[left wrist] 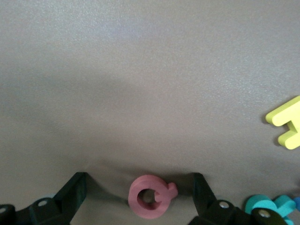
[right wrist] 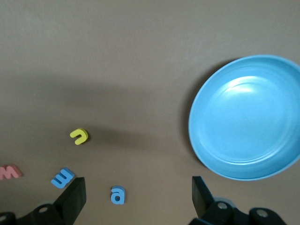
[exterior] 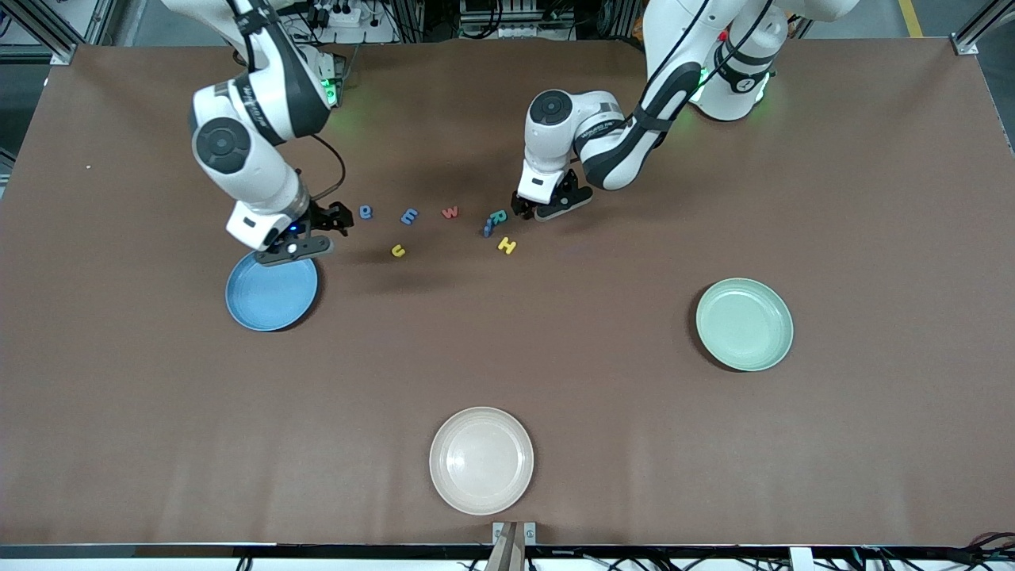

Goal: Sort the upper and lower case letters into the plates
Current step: 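Grasp the pink letter with the left gripper while the right gripper grasps blue 'a'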

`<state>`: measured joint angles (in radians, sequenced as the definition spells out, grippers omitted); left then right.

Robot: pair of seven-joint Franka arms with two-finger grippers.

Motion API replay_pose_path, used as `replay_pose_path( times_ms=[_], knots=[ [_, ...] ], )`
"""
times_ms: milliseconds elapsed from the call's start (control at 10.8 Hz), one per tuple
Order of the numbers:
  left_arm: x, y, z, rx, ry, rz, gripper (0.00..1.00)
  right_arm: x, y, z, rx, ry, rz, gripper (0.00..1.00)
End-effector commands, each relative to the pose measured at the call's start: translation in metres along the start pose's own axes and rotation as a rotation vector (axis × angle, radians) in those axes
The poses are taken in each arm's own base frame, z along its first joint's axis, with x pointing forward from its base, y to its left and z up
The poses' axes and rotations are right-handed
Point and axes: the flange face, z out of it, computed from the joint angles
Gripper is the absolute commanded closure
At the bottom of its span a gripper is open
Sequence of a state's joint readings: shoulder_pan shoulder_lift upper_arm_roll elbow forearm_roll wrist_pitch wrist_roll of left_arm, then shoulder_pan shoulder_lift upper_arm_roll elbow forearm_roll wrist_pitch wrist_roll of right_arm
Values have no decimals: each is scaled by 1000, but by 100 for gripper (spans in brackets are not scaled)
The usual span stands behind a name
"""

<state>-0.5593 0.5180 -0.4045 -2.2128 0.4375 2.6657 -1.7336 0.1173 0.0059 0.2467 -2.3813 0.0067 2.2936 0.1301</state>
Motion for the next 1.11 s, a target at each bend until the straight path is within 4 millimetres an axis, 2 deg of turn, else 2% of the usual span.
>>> replay_pose_path(
  times_ms=[0, 92, 185, 370, 462, 647, 832, 924, 1017],
  knots=[
    [-4, -3, -1, -9, 13, -10, 11, -16, 2, 35, 11, -30, 34, 0],
    [-5, -3, 0, -8, 12, -10, 25, -17, -2, 41, 13, -41, 49, 2],
    [-3, -3, 0, -8, 12, -13, 26, -19, -11, 50, 20, -63, 94, 3],
    [-3, -2, -1, -11, 13, -14, 32, -26, -36, 79, 19, -105, 141, 8],
    [-2, -1, -2, -12, 13, -14, 44, -31, -44, 94, 19, -121, 129, 12],
    [0, -1, -2, -14, 13, -18, 61, -36, -43, 104, 16, -145, 131, 15],
    [1, 0, -3, -17, 14, -18, 73, -48, -42, 123, 9, -191, 128, 20],
    [3, 0, -4, -18, 15, -18, 89, -55, -42, 130, 3, -212, 125, 21],
    [4, 0, -4, -16, 15, -9, 91, -59, -41, 135, 1, -233, 125, 24]
  ],
)
